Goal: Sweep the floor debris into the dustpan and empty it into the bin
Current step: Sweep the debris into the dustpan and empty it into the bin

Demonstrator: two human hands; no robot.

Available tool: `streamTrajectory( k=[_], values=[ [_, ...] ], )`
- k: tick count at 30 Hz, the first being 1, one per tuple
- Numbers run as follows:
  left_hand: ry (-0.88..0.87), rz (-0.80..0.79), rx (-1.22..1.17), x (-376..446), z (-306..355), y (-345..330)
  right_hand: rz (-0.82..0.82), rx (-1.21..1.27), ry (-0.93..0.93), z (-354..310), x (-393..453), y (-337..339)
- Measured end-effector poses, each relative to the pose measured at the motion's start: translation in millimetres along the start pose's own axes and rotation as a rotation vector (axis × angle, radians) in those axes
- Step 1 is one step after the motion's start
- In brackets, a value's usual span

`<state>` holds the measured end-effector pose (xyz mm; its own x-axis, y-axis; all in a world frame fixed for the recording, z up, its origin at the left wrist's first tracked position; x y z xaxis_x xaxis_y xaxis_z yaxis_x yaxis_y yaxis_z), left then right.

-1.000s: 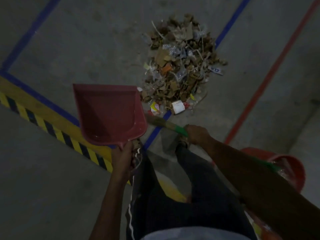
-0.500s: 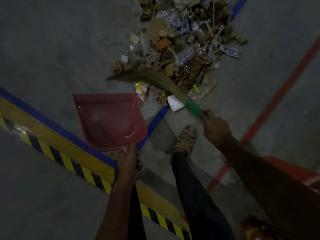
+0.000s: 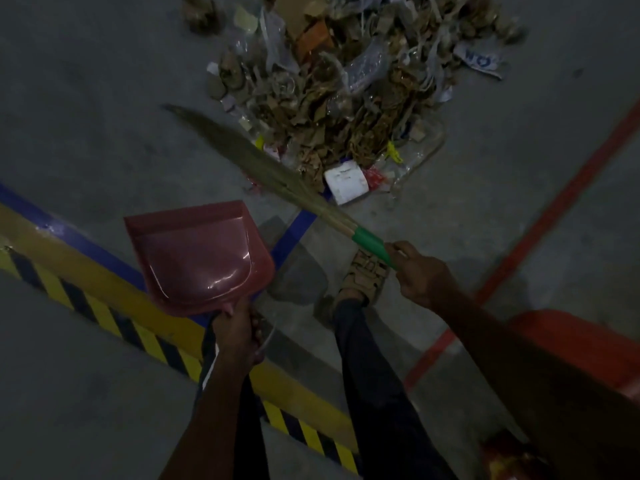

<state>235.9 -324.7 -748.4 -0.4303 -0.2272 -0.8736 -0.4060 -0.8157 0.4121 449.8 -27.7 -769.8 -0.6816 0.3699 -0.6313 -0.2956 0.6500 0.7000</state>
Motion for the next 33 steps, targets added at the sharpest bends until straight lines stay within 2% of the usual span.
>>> streamTrajectory(
  k=[2, 5, 12, 17, 21, 24, 29, 33],
  values=[
    [-0.026, -0.017, -0.003, 10.7, 3.6, -7.4, -0.040, -0.020, -0.088, 6.2, 17.6, 2.1],
    [-0.067, -0.043, 0.019, 28.0, 8.2, -18.2, 0.047, 0.001, -0.180, 13.7, 32.4, 16.6],
    [-0.094, -0.145, 0.137, 58.3, 12.8, -39.6, 0.158, 0.113, -0.103, -1.6, 49.5, 26.9],
    [0.076, -0.200, 0.162, 72.1, 7.8, -48.4, 0.261, 0.180, -0.136, -12.2, 55.2, 27.2],
    [0.091, -0.206, 0.252, 83.1, 12.5, -51.9, 0.450, 0.145, -0.193, -1.3, 55.8, 37.8],
    [0.119, -0.208, 0.318, 97.1, 8.0, -47.7, 0.507, 0.119, -0.299, 11.5, 63.0, 41.2],
    [0.144, -0.265, 0.374, 118.3, 2.4, -49.2, 0.406, 0.056, -0.505, 30.0, 80.0, 27.0],
    [0.130, -0.283, 0.430, 130.3, 5.4, -60.1, 0.288, 0.139, -0.593, 38.6, 90.3, 0.3]
  ],
)
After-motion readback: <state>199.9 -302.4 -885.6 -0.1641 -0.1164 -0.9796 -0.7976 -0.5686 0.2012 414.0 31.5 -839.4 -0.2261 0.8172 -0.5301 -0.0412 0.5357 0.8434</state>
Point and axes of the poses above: each hand's wrist, its own x-axis towards the middle knuckle, its own y-axis out of the back of the hand, z = x × y, the point moved 9 cm from there along x, towards the middle knuckle
